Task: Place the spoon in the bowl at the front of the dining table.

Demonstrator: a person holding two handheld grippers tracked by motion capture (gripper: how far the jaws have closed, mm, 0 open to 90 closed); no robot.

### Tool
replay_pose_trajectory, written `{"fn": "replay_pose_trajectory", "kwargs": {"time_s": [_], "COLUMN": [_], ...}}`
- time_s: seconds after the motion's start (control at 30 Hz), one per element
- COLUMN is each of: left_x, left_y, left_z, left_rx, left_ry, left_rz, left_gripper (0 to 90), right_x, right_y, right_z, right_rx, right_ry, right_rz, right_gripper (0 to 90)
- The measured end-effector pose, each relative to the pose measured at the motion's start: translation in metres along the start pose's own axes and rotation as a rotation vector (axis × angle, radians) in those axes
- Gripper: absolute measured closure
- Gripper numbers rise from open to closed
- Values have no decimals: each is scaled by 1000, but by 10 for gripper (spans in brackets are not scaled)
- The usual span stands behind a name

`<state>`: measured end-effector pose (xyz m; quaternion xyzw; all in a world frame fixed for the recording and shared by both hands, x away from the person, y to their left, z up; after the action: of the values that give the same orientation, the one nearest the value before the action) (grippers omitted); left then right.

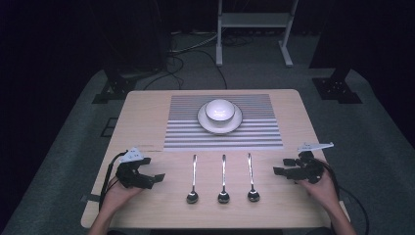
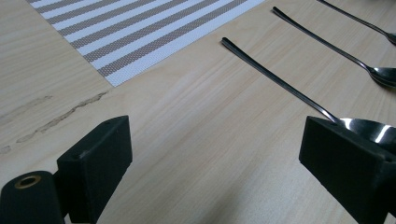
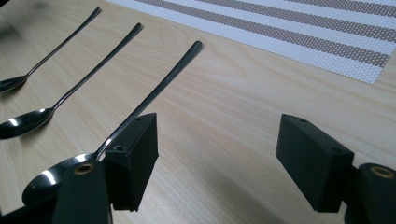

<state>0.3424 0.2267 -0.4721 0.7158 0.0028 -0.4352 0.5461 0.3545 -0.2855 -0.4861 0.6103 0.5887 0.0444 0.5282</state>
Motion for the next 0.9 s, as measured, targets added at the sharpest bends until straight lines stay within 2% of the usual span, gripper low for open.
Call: {"fn": "replay_pose_trajectory", "kwargs": {"time_s": [0.17, 0.6, 0.7, 0.77, 0.8, 0.83, 0.9], "left_x": [3, 14, 16, 17, 17, 18, 18], "left_y": [2, 12, 14, 16, 16, 17, 18], "left_z": [7, 37, 46, 54, 54, 61, 64], "left_rx": [15, 83, 104, 121, 121, 132, 136], "left_ry": [-18, -102, -124, -154, -154, -178, -186], "left_rz": [-9, -39, -46, -54, -54, -56, -58], "left_gripper": [84, 88, 110, 119, 124, 135, 142], "right_x": [0, 6, 7, 7, 7, 7, 7], "right_y": [0, 3, 4, 4, 4, 5, 6], "right_z": [-1, -7, -8, -9, -9, -10, -10], "right_rx": [-2, -33, -37, -37, -37, -43, -43], "right_ry": [1, 7, 7, 9, 9, 8, 8], "right_rz": [1, -21, -22, -22, -22, -23, -22], "right_gripper": [282, 282, 282, 282, 282, 282, 282]}}
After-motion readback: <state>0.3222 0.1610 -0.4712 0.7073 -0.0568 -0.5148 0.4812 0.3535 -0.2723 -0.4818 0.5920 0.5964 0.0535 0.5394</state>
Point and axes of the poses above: each handheld gripper's, and its own axes: x roughly forward along the jaws, y roughly out of its top, z roughly to its right, the point moved 4 cm from there along x, roughly forward along the jaws, and after that the axes turned 12 degrees about y, right-handed, at the moved point
